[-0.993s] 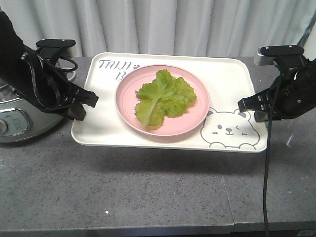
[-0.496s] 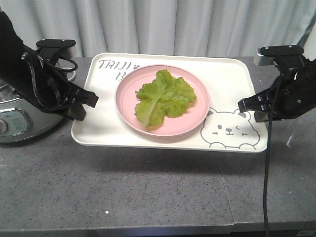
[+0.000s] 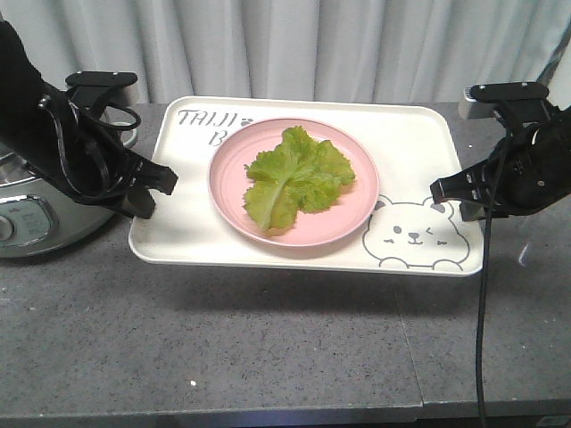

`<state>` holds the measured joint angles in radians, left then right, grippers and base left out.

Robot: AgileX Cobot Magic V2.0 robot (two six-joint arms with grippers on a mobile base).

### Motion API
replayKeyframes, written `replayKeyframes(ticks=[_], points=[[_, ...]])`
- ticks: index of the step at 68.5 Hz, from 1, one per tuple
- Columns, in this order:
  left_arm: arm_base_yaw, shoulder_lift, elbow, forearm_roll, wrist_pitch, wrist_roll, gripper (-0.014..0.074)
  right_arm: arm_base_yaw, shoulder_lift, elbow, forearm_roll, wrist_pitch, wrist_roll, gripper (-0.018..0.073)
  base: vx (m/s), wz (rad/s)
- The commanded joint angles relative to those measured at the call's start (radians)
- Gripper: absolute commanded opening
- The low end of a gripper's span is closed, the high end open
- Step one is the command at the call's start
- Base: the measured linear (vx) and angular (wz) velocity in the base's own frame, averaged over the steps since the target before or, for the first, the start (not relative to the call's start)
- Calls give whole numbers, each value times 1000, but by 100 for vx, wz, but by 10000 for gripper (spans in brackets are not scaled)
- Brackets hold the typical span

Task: Transfer vegetables to tray and serve
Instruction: 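Hold the tray level and turn the base away from the counter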

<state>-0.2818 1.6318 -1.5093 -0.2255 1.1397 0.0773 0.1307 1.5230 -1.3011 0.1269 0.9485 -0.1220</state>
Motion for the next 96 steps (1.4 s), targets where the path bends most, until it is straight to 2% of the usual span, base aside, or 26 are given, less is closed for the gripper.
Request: replayKeyframes(ticks=[1, 96], points=[[-26, -54, -30, -139, -79, 30, -7, 17, -43, -29, 92, -38, -59, -6, 0, 0], [-26, -54, -30, -139, -79, 30, -6, 17, -43, -29, 92, -37, -59, -6, -1, -5]])
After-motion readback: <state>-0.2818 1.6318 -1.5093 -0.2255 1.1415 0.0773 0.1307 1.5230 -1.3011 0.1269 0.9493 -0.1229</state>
